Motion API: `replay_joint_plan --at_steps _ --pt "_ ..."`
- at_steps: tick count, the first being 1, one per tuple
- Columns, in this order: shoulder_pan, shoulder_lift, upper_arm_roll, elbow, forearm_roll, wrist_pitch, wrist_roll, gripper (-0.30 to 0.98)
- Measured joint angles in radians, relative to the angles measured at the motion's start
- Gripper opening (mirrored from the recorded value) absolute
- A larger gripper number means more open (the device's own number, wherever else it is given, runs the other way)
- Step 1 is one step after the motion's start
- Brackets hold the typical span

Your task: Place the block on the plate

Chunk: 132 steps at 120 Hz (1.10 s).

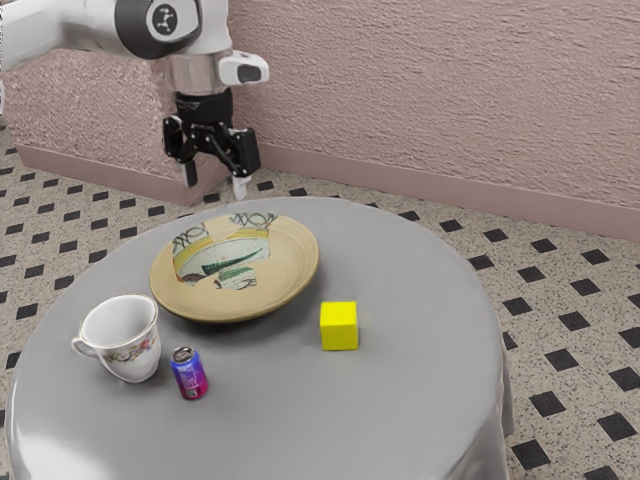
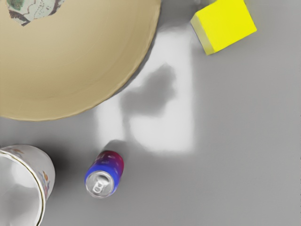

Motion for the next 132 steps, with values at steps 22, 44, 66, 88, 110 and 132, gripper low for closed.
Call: replay_joint_plan --at_steps 22,44,66,88,110,132 --pt "-0.013 -0.001 -0.003 0.008 0.015 0.048 -0.041 0.69" --pt "-0.007 0.024 -0.065 0.028 0.069 0.063 -0.005 0.69" --pt "-0.018 0.082 -0.145 0.027 0.103 0.146 0.188 0.69" --pt "-0.012 0.173 -0.150 0.015 0.116 0.288 0.442 0.69" --pt "-0.012 0.287 -0.149 0.004 0.122 0.428 0.676 0.69" --pt "-0.013 0.403 -0.149 0.009 0.123 0.531 0.870 0.69"
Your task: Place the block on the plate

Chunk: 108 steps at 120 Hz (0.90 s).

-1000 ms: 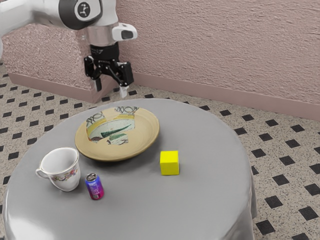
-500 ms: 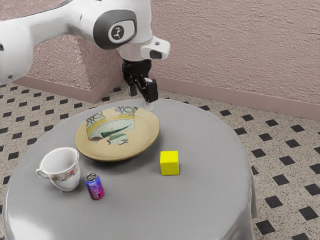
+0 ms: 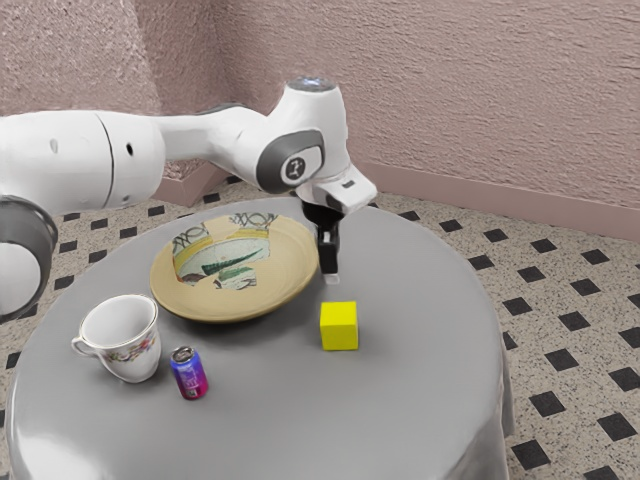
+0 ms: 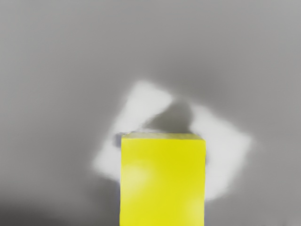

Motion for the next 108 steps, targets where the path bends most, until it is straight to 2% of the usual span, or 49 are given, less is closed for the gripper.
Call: replay_joint_plan --at_steps 24,58,108 --pt "-0.001 0.056 -0.002 0.003 0.000 0.068 0.158 0.69" --pt "0.000 0.029 0.011 -0.080 -0.007 0.130 0.305 0.69" --pt "-0.001 0.089 0.037 -0.074 -0.009 0.155 0.335 0.69"
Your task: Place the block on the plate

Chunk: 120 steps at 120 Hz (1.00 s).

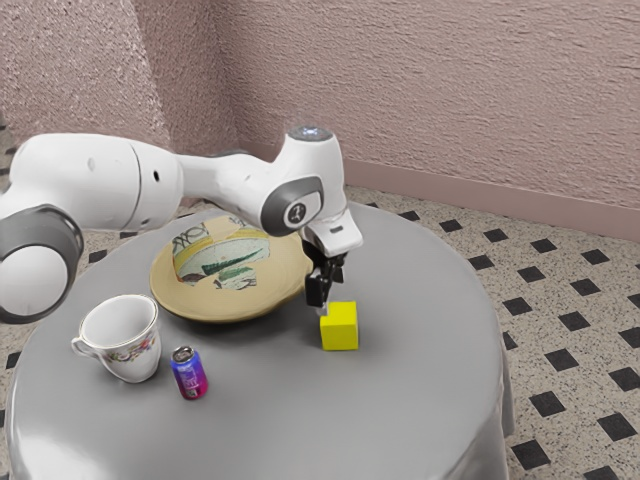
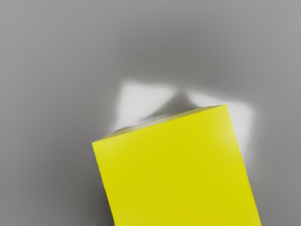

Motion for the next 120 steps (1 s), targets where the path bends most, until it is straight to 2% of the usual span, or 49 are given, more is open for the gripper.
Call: replay_joint_plan --at_steps 52,74,120 --pt "0.000 -0.052 0.044 -0.069 -0.016 0.007 0.001 0.69" --pt "-0.002 -0.111 0.046 -0.123 -0.018 0.008 -0.001 0.69" --pt "-0.024 -0.083 0.036 -0.121 -0.032 0.032 -0.014 0.69"
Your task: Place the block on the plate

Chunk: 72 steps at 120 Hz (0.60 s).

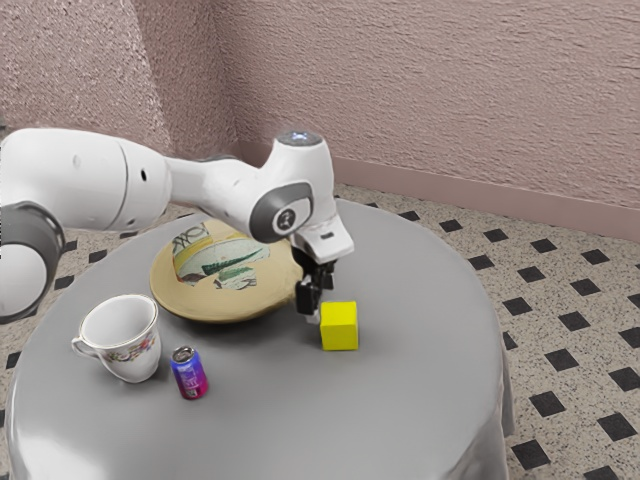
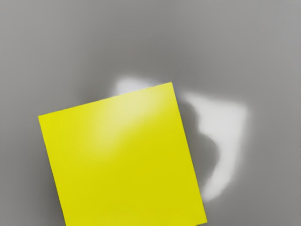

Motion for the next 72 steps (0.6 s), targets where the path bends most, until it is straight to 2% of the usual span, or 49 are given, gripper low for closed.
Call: replay_joint_plan --at_steps 72 --pt "-0.043 0.079 0.009 0.086 -0.014 -0.018 -0.077 0.69"
